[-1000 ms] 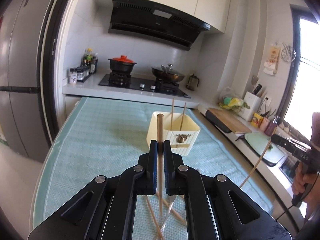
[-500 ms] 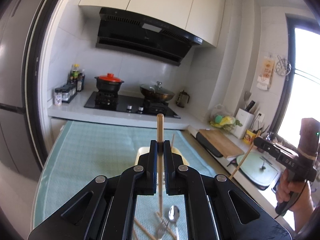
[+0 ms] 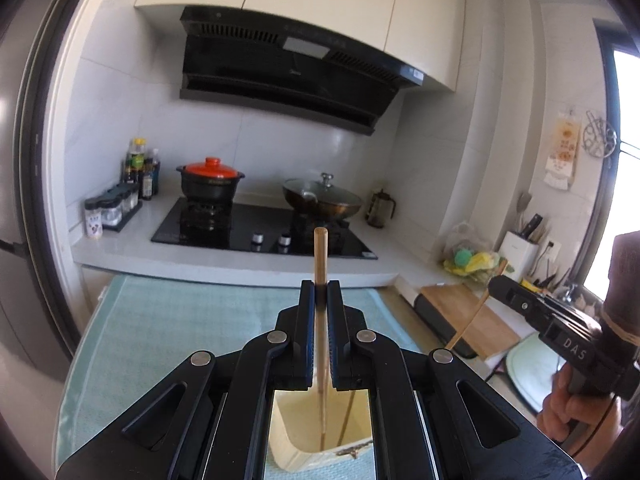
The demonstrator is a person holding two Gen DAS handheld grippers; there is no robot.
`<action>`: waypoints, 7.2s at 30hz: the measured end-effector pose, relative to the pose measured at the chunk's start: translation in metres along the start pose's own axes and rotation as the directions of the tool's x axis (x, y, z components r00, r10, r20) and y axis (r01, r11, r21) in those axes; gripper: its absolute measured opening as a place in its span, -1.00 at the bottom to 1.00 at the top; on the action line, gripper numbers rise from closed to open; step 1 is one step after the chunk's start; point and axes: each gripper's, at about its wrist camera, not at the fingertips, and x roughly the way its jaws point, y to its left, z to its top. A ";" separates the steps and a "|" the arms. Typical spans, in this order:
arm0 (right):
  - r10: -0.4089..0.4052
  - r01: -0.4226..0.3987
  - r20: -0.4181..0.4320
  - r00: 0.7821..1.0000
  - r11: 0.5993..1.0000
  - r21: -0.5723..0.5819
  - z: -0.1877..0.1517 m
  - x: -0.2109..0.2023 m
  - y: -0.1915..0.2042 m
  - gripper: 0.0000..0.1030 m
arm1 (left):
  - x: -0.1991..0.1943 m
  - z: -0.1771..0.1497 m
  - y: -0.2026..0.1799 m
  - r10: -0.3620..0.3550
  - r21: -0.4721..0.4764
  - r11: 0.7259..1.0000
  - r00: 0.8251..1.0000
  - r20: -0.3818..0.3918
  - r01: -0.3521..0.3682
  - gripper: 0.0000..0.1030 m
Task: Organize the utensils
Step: 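Lower both chopsticks into the holder and open both tools, then withdraw both open tools from the holder toward the remaining chopsticks on the mat, then close the left tool on a wooden chopstick while the right tool grasps another chopstick, then carry both held chopsticks up over the cream holder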
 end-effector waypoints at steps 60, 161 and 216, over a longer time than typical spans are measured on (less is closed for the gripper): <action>-0.261 0.233 -0.322 0.910 0.965 -0.122 -0.265 -0.184 0.018 0.19 | -0.154 -0.301 0.027 0.282 -0.019 0.946 0.847 -0.451 -0.325 0.98; -0.023 0.105 -0.630 0.776 0.990 0.092 -0.266 0.051 -0.026 -0.89 | 0.038 -0.248 0.067 0.187 0.104 0.982 0.797 -0.575 -0.156 -0.93; 0.085 -0.079 -0.097 0.992 0.995 0.065 -0.127 -0.133 0.027 -0.89 | -0.130 -0.119 -0.006 0.025 0.049 0.999 0.986 -0.167 -0.017 -0.93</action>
